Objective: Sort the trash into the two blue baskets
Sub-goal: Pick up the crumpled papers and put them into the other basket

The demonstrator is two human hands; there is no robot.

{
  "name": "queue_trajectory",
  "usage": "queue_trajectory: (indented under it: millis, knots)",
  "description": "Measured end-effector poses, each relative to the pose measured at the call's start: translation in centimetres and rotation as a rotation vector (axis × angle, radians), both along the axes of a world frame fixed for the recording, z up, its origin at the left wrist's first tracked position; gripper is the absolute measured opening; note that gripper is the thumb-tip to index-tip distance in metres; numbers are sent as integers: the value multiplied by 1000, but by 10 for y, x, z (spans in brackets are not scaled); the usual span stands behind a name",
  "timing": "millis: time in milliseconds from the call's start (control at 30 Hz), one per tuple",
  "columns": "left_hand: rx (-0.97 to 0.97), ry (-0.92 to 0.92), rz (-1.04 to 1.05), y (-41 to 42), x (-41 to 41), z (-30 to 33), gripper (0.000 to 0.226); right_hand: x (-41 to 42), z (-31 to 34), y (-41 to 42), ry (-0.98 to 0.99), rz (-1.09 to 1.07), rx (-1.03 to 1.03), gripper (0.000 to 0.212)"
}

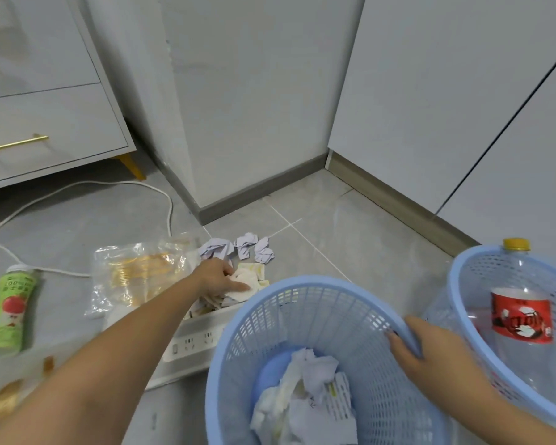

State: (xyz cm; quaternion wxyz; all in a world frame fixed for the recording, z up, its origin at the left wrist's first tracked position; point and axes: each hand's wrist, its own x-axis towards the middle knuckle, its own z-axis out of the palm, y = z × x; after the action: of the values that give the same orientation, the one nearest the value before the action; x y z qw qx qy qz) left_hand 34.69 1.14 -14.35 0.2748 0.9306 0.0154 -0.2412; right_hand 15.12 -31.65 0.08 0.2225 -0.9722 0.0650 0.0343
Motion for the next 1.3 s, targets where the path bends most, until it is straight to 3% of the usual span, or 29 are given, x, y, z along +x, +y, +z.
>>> queue_trajectory:
  millis: [167, 400, 500, 567, 733, 867, 1000, 1133, 1200, 1300]
  knots:
    - [232, -60, -71, -17, -13, 17, 34, 10, 4, -1, 37, 76, -55, 29]
    - [148, -135, 54, -8, -30, 41, 53, 18, 0, -5, 78, 179, -75, 30]
    - [-11, -129, 212, 1, -37, 51, 52, 22, -1, -9, 96, 213, -67, 27]
    - [-192, -107, 319, 4, -41, 69, 38, 27, -1, -11, 104, 231, -42, 27]
    - [-415, -172, 291, -2, -70, 130, 43, 41, -7, -9, 49, 238, 8, 25]
    - [-498, -165, 158, -10, -96, 165, 86, 45, -6, -2, 34, 278, 33, 27]
    - [-587, -53, -49, -34, -119, 204, 56, 46, -6, 2, 38, 296, 58, 29]
    - [-617, 68, -188, -44, -133, 225, 66, 43, -4, 3, 35, 294, 26, 23]
    - [-555, 66, -233, -49, -139, 227, 61, 42, -4, 1, 37, 282, 22, 28]
    - [-383, 124, -358, -64, -150, 218, 25, 42, -5, 1, 47, 265, 13, 34]
